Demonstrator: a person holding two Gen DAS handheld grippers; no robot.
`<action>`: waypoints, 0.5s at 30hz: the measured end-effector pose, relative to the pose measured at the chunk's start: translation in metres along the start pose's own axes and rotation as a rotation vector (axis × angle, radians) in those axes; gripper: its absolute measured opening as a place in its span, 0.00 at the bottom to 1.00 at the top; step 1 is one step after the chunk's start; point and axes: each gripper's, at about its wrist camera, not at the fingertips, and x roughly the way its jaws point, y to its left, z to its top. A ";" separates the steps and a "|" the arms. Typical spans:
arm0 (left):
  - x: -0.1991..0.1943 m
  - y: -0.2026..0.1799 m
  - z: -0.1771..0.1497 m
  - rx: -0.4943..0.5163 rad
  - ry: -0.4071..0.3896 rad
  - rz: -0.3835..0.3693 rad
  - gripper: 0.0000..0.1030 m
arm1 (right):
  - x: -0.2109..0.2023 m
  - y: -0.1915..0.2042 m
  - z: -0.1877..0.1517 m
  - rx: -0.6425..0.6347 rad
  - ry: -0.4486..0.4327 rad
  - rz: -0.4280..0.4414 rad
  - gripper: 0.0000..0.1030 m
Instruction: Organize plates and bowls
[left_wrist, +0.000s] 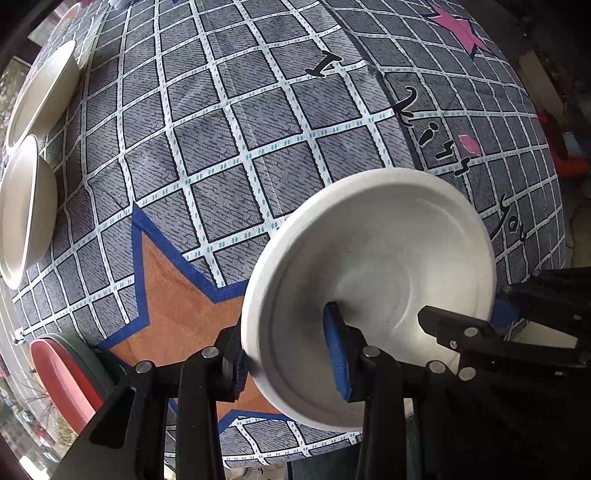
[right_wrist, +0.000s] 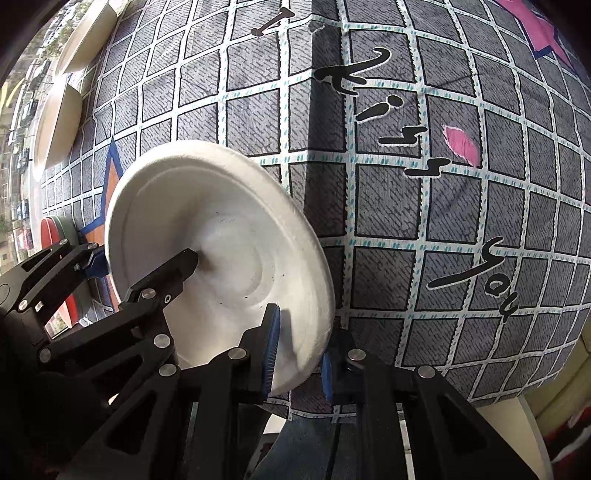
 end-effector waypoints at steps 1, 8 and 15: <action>-0.001 0.002 -0.004 -0.005 -0.002 -0.001 0.38 | 0.002 0.004 -0.001 -0.004 -0.001 -0.003 0.20; -0.016 0.033 -0.025 -0.031 -0.019 -0.006 0.38 | 0.015 0.063 0.002 -0.035 -0.013 -0.031 0.20; -0.009 0.040 -0.032 -0.009 0.004 -0.029 0.41 | 0.043 0.088 0.008 -0.034 0.006 -0.076 0.20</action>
